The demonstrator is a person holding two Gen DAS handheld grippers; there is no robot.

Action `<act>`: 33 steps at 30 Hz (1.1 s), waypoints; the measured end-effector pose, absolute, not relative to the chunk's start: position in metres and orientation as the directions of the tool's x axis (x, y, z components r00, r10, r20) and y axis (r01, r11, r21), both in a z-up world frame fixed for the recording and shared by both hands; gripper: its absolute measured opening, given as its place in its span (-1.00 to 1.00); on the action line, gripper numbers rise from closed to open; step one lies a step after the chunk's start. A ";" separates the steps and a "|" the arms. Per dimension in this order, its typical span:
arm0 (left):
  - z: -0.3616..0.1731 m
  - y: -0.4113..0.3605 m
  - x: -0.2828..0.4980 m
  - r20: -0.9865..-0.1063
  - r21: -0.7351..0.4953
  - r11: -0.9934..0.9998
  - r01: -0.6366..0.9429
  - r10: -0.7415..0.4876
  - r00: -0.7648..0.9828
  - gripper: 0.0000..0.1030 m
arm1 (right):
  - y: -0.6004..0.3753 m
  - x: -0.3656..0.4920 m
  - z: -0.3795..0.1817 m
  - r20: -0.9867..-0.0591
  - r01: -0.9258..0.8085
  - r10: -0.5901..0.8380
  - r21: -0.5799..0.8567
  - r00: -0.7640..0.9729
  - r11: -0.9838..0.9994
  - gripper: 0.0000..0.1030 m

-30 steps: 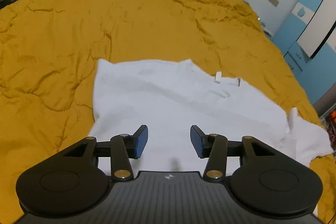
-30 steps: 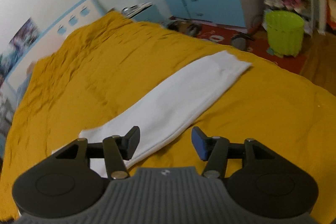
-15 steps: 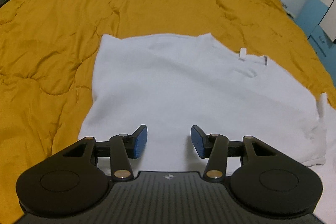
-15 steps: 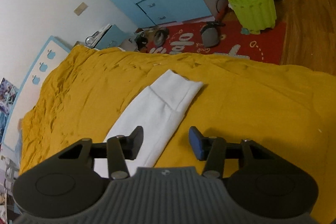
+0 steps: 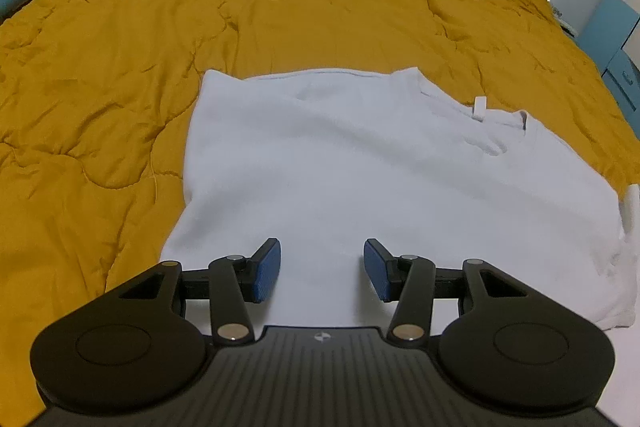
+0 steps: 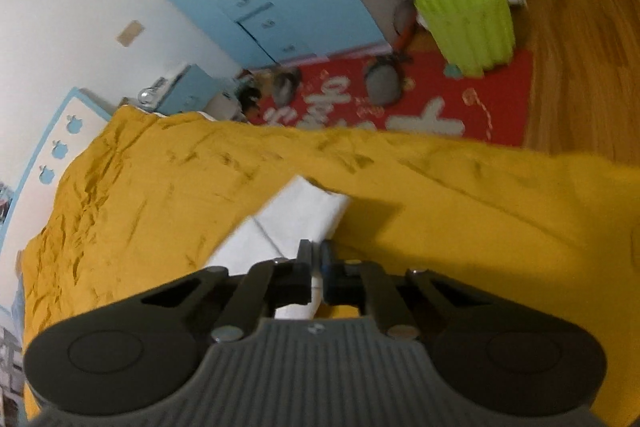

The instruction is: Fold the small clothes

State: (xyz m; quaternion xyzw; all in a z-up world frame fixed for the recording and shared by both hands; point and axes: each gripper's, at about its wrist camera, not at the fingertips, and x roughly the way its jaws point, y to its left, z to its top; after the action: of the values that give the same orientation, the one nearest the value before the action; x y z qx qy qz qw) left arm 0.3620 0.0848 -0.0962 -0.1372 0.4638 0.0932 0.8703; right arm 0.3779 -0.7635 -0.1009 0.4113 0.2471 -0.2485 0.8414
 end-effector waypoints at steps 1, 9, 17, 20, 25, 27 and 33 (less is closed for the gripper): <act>-0.095 0.086 0.361 -0.830 -0.159 0.944 -0.289 0.031 0.557 0.11 | -0.758 0.377 -0.089 -0.607 0.608 -0.218 0.564 0.764 0.558 -1.00; -0.071 0.093 0.344 -0.792 -0.223 0.937 -0.270 -0.013 0.611 0.11 | -0.664 0.371 0.059 -0.391 0.359 -0.161 0.508 0.906 0.783 -1.00; -0.045 0.113 0.314 -0.745 -0.267 0.930 -0.253 -0.033 0.666 0.11 | -0.478 0.376 0.192 -0.216 0.009 0.074 0.360 0.974 0.933 -1.00; -0.036 0.128 0.303 -0.729 -0.285 0.922 -0.261 -0.032 0.684 0.11 | -0.401 0.379 0.213 -0.187 -0.109 0.180 0.340 0.966 0.934 -1.00; -0.028 0.156 0.287 -0.702 -0.328 0.903 -0.278 -0.036 0.711 0.10 | -0.280 0.385 0.199 -0.196 -0.217 0.295 0.340 0.935 0.915 -1.00; -0.028 0.167 0.283 -0.695 -0.343 0.895 -0.286 -0.037 0.718 0.10 | -0.234 0.388 0.172 -0.228 -0.244 0.340 0.364 0.913 0.899 -1.00; -0.031 0.195 0.270 -0.658 -0.406 0.868 -0.285 -0.061 0.750 0.09 | -0.105 0.389 0.057 -0.408 -0.265 0.408 0.363 0.817 0.893 -1.00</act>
State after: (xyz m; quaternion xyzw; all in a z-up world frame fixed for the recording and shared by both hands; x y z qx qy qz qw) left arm 0.2702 0.1953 -0.0306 -0.2493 0.3477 0.0621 0.9017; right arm 0.3889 -0.1046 0.0565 0.1466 0.2443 0.1785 0.9418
